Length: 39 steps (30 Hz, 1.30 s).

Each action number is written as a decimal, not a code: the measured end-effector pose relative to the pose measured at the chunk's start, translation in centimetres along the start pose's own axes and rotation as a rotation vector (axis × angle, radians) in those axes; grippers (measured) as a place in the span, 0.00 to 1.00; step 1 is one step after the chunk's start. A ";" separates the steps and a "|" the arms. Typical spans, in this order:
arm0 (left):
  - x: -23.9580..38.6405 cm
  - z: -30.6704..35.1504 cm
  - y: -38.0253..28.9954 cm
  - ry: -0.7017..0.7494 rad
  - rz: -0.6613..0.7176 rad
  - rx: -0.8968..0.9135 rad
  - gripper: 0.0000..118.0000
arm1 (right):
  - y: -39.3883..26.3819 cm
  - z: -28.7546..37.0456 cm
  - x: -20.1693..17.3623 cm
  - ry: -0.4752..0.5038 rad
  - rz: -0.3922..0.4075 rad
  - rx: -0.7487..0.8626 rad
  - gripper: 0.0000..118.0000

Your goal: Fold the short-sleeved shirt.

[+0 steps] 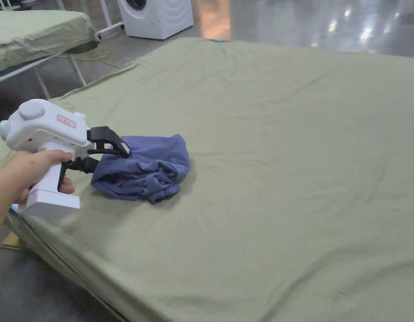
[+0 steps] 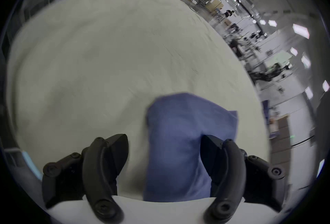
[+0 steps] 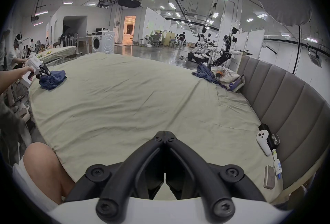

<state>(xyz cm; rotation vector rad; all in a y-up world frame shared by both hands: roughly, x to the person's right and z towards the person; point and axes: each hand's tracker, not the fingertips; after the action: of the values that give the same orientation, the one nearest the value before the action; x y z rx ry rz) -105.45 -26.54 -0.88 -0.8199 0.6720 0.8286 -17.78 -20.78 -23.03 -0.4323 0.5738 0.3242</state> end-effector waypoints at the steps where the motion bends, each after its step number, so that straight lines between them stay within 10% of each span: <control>1: 0.6 0.9 -0.1 0.027 -0.045 0.071 0.80 | 0.1 0.1 0.1 0.002 0.003 0.004 0.02; 8: 10.8 11.6 -3.8 -0.064 -0.456 0.607 0.80 | 1.6 0.8 2.9 -0.022 -0.017 0.108 0.02; 16: 31.6 19.6 -27.6 -0.210 -0.608 1.077 0.78 | 1.7 3.5 7.3 -0.113 -0.076 0.281 0.02; 19: 36.1 18.4 -35.8 -0.476 -0.687 0.942 0.00 | 0.6 4.5 7.8 -0.149 -0.080 0.307 0.02; 23: 37.2 17.4 -42.2 -0.435 -0.670 1.037 0.00 | -1.2 5.6 8.1 -0.153 -0.185 0.359 0.02; 27: 38.7 14.0 -44.0 -0.420 -0.812 0.879 0.00 | -2.8 5.4 7.6 -0.159 -0.175 0.350 0.02; 31: 37.3 14.3 -44.2 -0.445 -0.593 0.939 0.00 | -3.9 5.5 7.1 -0.175 -0.170 0.362 0.02; 39: 37.8 15.3 -43.8 -0.388 -0.652 0.926 0.03 | -3.8 5.6 7.9 -0.185 -0.178 0.357 0.02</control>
<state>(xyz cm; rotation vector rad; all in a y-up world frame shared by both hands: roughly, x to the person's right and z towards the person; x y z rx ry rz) -46.48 -18.31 -6.81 0.0036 0.3318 0.0218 -7.41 -20.03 -22.25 -0.1056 0.3975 0.0857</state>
